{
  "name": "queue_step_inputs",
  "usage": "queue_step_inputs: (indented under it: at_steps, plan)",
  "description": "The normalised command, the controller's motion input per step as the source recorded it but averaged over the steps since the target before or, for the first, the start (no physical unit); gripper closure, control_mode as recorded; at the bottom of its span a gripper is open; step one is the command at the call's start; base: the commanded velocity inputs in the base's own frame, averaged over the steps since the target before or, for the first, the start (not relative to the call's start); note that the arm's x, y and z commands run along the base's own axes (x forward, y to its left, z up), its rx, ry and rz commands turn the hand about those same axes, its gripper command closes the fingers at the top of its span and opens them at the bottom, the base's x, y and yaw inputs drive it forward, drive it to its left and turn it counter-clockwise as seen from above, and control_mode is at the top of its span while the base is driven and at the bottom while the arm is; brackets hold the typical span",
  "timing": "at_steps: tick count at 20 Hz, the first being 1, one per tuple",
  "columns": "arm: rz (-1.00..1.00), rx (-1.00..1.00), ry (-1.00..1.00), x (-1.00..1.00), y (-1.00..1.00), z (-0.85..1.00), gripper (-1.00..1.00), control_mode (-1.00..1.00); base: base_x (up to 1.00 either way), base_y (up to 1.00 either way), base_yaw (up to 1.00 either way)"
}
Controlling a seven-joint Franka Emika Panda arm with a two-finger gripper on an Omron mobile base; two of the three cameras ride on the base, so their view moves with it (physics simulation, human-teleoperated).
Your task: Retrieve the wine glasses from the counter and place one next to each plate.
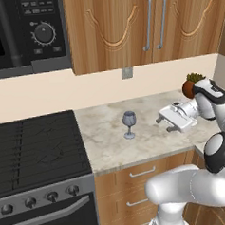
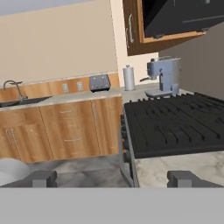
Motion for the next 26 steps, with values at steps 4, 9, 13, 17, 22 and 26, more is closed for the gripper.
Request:
queue_step_inputs:
  at_steps: [4, 9, 13, 17, 22, 26]
  plan:
    - [0.00, 0.00, 0.00, 0.00, 0.04, -0.09, -1.00, -1.00, 0.00, 0.00, 0.00]
    - [-0.01, 0.00, 0.00, 0.00, 0.04, -0.03, -1.00, -1.00, 0.00, 0.00, 0.00]
    - [-0.05, 0.00, 0.00, 0.01, 0.08, 0.00, -1.00, -1.00, 0.00, 0.00, 0.00]
    - [-0.08, 0.00, 0.00, 0.06, 0.21, 0.00, -1.00, -1.00, 0.00, 0.00, 0.00]
    - [-0.07, 0.00, 0.00, 0.05, 0.21, -0.01, -1.00, -1.00, 0.00, 0.00, 0.00]
    - [-0.06, 0.00, 0.00, 0.00, 0.07, -0.01, -1.00, -1.00, 0.00, 0.00, 0.00]
